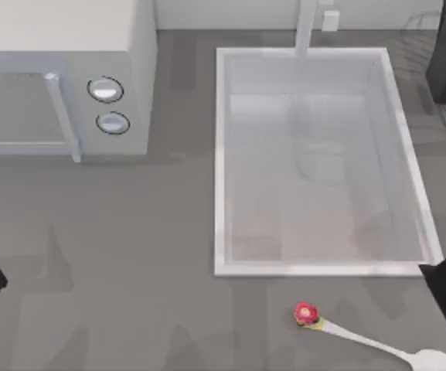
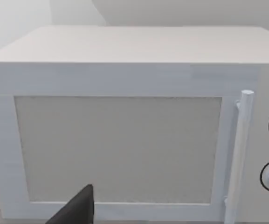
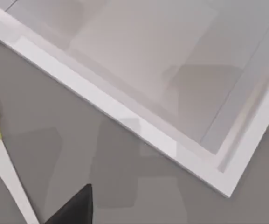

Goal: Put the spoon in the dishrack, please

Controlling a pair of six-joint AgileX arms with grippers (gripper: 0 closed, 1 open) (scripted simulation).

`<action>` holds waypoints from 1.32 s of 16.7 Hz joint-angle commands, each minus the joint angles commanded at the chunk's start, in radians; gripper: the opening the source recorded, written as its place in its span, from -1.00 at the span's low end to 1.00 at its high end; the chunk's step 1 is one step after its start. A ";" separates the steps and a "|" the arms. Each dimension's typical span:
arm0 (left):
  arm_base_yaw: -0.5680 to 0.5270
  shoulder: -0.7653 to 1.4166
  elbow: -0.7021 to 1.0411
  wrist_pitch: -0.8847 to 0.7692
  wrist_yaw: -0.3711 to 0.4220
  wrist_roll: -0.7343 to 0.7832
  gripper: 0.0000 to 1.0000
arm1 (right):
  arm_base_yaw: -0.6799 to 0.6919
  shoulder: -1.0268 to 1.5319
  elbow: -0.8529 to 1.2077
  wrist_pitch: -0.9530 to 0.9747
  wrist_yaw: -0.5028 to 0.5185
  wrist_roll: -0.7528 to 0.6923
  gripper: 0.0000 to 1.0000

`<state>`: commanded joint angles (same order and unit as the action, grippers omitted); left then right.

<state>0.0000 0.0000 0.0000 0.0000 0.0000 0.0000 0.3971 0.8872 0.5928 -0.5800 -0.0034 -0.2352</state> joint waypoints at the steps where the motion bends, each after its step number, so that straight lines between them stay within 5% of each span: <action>1: 0.000 0.000 0.000 0.000 0.000 0.000 1.00 | 0.040 0.102 0.058 -0.062 0.000 -0.024 1.00; 11: 0.000 0.000 0.000 0.000 0.000 0.000 1.00 | 0.308 0.703 0.474 -0.448 0.001 -0.183 1.00; 22: 0.000 0.000 0.000 0.000 0.000 0.000 1.00 | 0.316 0.773 0.421 -0.339 0.001 -0.187 1.00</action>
<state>0.0000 0.0000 0.0000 0.0000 0.0000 0.0000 0.7127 1.6601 1.0133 -0.9186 -0.0021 -0.4223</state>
